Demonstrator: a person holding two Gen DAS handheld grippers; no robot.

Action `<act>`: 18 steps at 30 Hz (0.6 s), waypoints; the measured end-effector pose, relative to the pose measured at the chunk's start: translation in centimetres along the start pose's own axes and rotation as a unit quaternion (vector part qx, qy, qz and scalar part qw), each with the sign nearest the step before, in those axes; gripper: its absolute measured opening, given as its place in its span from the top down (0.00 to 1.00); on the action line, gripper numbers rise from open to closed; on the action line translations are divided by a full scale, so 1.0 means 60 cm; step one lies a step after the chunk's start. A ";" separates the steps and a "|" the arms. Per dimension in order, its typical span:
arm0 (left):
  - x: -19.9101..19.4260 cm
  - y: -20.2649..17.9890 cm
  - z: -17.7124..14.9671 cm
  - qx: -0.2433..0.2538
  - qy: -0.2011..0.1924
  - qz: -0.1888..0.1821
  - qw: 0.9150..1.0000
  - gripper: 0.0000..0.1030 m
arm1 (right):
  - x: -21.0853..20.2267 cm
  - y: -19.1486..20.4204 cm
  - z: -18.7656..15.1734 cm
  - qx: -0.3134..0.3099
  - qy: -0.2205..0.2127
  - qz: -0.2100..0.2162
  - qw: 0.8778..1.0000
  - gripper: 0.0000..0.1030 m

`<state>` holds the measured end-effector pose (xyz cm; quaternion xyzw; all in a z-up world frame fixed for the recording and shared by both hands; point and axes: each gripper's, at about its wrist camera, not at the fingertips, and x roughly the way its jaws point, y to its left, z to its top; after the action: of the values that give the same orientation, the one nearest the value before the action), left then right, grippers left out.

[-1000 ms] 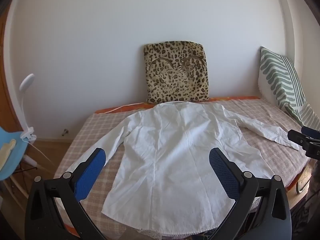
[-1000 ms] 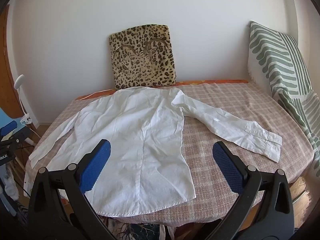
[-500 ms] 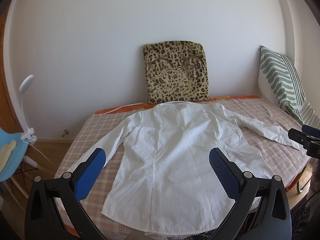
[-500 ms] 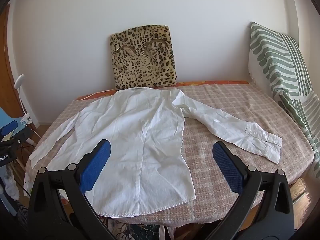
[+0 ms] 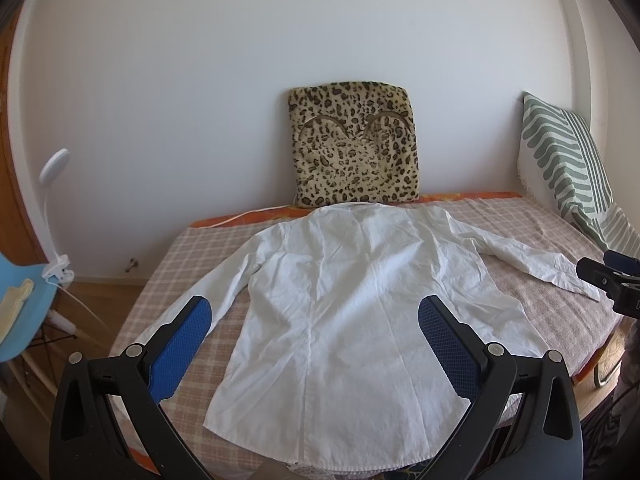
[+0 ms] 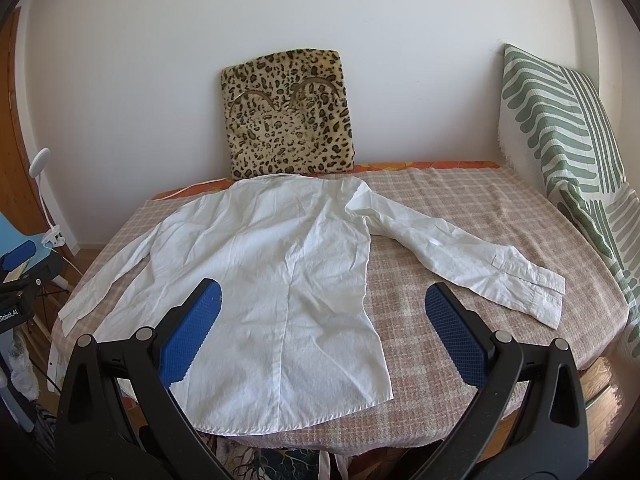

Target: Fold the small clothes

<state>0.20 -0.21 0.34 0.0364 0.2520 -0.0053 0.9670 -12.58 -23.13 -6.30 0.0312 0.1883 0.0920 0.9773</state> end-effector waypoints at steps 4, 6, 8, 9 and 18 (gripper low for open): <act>0.000 -0.001 0.000 0.000 0.000 0.001 1.000 0.00 | 0.000 0.000 0.000 0.000 0.000 0.000 1.000 0.00; 0.000 -0.002 -0.002 0.001 0.000 0.003 1.000 0.00 | 0.000 0.000 0.000 0.000 0.000 0.001 1.000 0.00; 0.001 -0.002 -0.003 0.002 0.000 0.005 1.000 0.00 | 0.000 0.001 0.000 0.000 0.000 0.000 1.000 0.00; 0.002 -0.002 -0.003 0.002 0.000 0.004 1.000 0.00 | 0.000 0.001 0.000 0.000 0.001 0.000 1.000 0.00; 0.002 -0.002 -0.004 0.001 -0.001 0.005 1.000 0.00 | 0.000 0.001 0.000 0.000 0.001 0.001 1.000 0.00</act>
<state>0.17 -0.33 0.08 0.0386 0.2510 -0.0011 0.9672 -12.57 -23.05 -6.29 0.0308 0.1890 0.0927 0.9771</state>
